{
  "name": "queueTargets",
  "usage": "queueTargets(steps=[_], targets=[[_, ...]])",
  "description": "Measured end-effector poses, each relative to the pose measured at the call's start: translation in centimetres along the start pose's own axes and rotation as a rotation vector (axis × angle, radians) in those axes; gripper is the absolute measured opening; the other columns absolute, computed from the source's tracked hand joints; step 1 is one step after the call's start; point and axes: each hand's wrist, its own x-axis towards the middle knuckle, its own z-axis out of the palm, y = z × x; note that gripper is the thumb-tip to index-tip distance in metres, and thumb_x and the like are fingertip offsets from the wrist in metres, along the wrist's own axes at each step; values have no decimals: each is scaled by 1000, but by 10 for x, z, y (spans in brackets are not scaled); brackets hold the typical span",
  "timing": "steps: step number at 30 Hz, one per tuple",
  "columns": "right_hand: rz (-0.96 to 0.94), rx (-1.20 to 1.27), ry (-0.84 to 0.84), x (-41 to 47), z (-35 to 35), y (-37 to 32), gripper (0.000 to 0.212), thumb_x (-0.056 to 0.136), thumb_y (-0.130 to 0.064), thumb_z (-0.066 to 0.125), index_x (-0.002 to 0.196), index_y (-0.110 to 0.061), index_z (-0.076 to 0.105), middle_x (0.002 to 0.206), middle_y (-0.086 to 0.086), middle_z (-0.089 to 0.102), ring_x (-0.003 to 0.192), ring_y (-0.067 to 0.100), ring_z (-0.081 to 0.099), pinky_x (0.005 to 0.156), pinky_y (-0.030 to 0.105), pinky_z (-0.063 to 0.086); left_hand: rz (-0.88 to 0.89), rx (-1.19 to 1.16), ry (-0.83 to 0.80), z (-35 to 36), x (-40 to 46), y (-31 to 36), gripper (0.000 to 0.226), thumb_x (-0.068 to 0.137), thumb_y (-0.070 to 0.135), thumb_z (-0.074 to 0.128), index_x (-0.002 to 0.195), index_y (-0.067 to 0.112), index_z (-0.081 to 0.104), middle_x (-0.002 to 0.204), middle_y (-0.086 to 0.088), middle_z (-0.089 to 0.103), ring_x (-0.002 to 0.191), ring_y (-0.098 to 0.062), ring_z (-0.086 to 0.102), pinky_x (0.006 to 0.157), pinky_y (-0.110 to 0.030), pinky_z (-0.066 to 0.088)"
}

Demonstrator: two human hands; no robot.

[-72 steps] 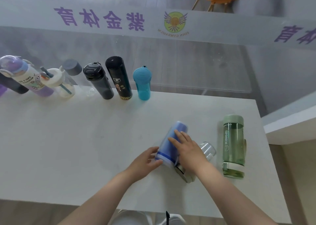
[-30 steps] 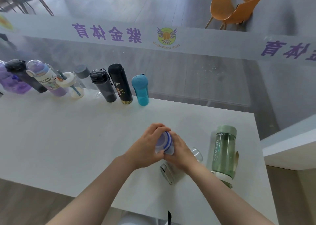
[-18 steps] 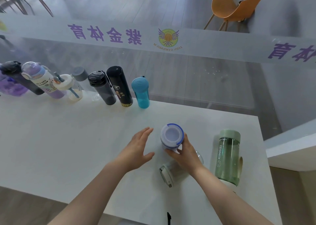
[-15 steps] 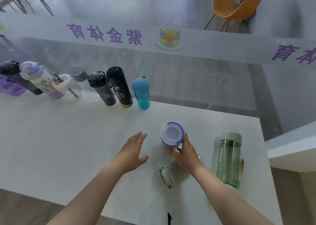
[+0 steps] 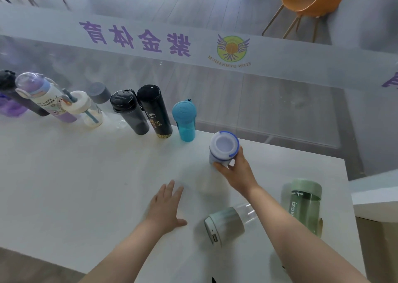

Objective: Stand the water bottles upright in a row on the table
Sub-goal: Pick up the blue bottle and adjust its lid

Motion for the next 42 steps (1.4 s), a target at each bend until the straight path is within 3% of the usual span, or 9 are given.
queueTargets(steps=[9,24,31,42], targets=[[-13,-52,38,52,0,-14,71,79,-24,77,137,-22,35,123,-8,53,108,11,52,87,21,37,1,84,32,5,1,3,112,77,59,66,152,26,-9,161,-7,-18,149,-32,-9,119,-44,14],[17,-88,42,80,1,-13,69,78,-28,78,132,-25,34,123,-7,51,108,16,52,85,28,40,-3,63,14,8,2,1,112,77,57,67,152,27,-10,160,-6,-21,148,-31,-12,120,-47,12],[35,-89,21,80,-1,-15,73,75,-33,79,132,-29,33,126,-6,53,112,20,54,93,37,48,-4,46,15,6,0,2,112,76,57,68,152,27,-9,160,-5,-20,148,-31,-12,120,-47,12],[58,-104,15,79,0,-14,75,75,-35,79,133,-28,32,126,-6,53,112,19,54,96,43,48,4,20,20,7,-1,-1,111,76,56,69,152,28,-8,160,-4,-20,148,-30,-12,120,-46,11]])
